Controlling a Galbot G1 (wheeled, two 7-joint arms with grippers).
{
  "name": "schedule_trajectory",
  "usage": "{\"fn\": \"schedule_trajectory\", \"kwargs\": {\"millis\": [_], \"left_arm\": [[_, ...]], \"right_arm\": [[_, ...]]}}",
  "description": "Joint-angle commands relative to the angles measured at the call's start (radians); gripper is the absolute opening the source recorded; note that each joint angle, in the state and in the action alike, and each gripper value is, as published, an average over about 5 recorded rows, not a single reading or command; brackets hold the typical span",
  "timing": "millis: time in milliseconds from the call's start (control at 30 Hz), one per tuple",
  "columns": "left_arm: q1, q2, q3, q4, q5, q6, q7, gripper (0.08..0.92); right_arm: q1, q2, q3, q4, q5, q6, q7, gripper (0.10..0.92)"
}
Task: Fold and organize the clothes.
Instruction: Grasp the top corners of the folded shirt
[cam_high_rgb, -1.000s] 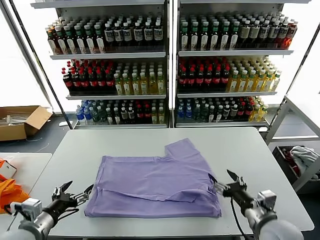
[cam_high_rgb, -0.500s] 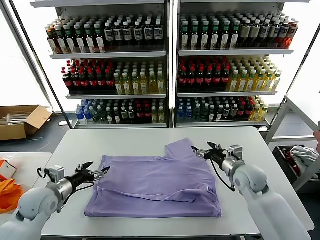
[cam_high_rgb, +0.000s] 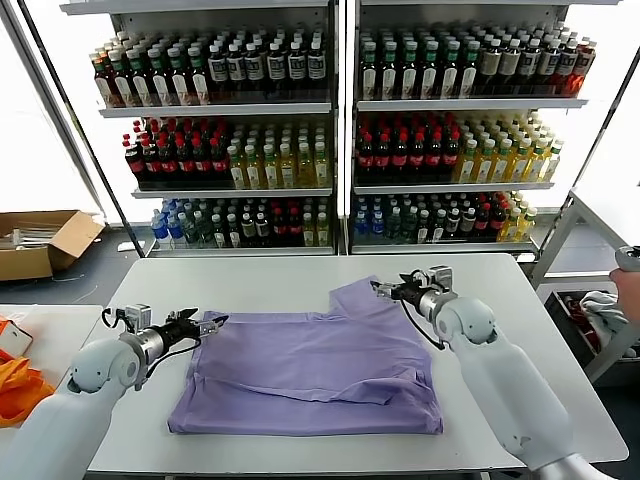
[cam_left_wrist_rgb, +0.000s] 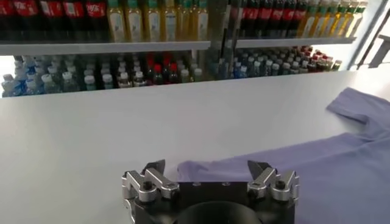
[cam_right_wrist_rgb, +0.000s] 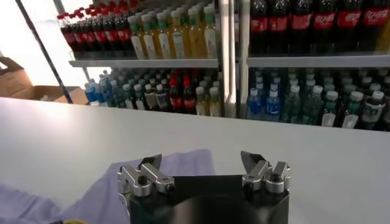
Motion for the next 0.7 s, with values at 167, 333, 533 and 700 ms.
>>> {"fn": "schedule_trajectory", "kwargs": {"millis": [167,333,533,700], "left_arm": [[-0.060,-0.024,0.043,0.092,-0.006,0.005,0.000,0.823],[-0.042,-0.022,0.049,0.084,0.005,0.005,0.009,0.813],[-0.024,-0.013,0.051,0.074,0.025,0.005,0.019,0.698],[0.000,-0.005,0.047,0.063,0.032,0.001,0.035,0.551]], "right_arm": [[0.062,0.058,-0.065,-0.140,-0.039,-0.004,0.008,0.764],[0.047,0.063,-0.066,-0.135,-0.024,-0.004,0.008,0.620],[0.036,0.065,-0.072,-0.121,-0.018,-0.004,0.008,0.447],[0.023,0.064,-0.060,-0.085,-0.009,-0.004,0.015,0.299]]}}
